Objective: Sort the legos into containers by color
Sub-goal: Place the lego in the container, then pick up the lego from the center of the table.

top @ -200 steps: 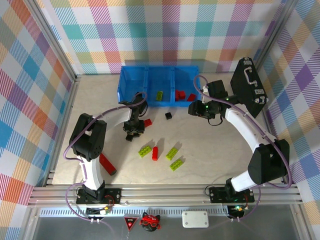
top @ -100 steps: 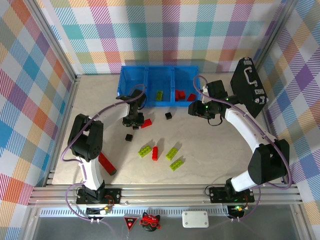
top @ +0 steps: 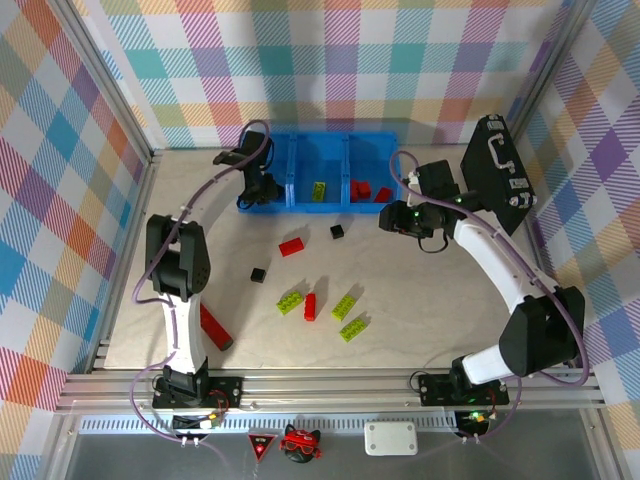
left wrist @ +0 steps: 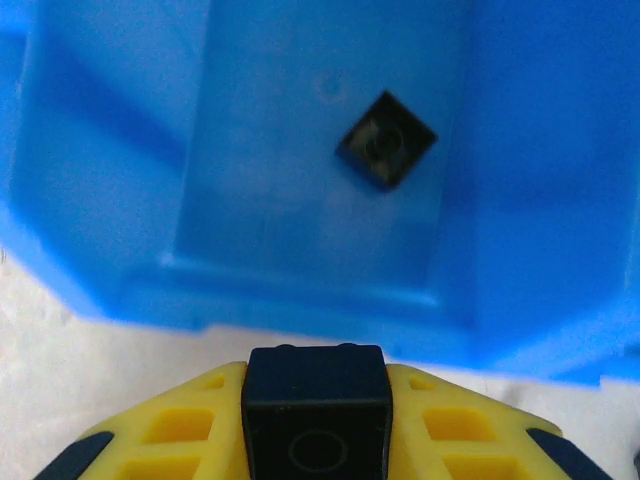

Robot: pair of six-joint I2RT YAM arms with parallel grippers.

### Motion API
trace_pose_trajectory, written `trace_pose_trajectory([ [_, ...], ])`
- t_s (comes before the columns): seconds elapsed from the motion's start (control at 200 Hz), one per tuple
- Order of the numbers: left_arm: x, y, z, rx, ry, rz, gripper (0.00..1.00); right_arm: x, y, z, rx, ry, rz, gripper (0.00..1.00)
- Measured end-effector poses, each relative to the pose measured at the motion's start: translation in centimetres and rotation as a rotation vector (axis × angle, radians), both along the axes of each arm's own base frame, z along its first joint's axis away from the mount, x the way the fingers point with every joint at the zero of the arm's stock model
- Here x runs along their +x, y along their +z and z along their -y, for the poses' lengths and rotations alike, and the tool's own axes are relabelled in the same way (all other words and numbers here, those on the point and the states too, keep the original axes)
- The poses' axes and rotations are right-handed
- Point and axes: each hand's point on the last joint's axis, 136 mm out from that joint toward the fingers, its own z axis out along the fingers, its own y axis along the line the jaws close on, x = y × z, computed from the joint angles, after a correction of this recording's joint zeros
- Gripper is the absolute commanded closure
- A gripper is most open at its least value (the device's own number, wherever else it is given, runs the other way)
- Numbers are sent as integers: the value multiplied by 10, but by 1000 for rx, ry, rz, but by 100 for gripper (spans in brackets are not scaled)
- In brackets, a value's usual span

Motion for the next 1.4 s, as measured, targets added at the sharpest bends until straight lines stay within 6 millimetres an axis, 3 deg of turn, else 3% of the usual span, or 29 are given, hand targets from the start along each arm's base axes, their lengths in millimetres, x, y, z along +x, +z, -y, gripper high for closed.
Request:
trace_pose_trajectory([
  [0.24, 43, -6, 5, -2, -6, 71, 69, -5, 3, 4, -4, -11, 3, 49],
  [0.42, 61, -30, 6, 19, 1, 69, 63, -10, 0, 6, -12, -20, -11, 49],
  [0.55, 67, -45, 6, 34, 1, 53, 54, -13, -3, 5, -13, -23, -22, 49],
  [0.665, 66, -45, 6, 34, 1, 49, 46, -17, -6, 2, -17, -15, -31, 49],
  [0.835, 63, -40, 6, 27, 0, 42, 46, -22, -8, -8, -22, 10, -34, 50],
  [0.975, 45, -19, 8, 3, -12, 45, 46, -24, -18, -21, -41, 43, -55, 50],
  [1.185, -7, 22, 8, -40, -39, 59, 46, -29, -31, -37, -58, 75, -84, 49],
  [1.29, -42, 25, 3, -52, -49, 31, 46, -30, -31, -41, -59, 85, -79, 50],
  [1.4, -77, 13, -2, -56, -57, -22, 46, -28, -30, -43, -53, 87, -70, 50],
])
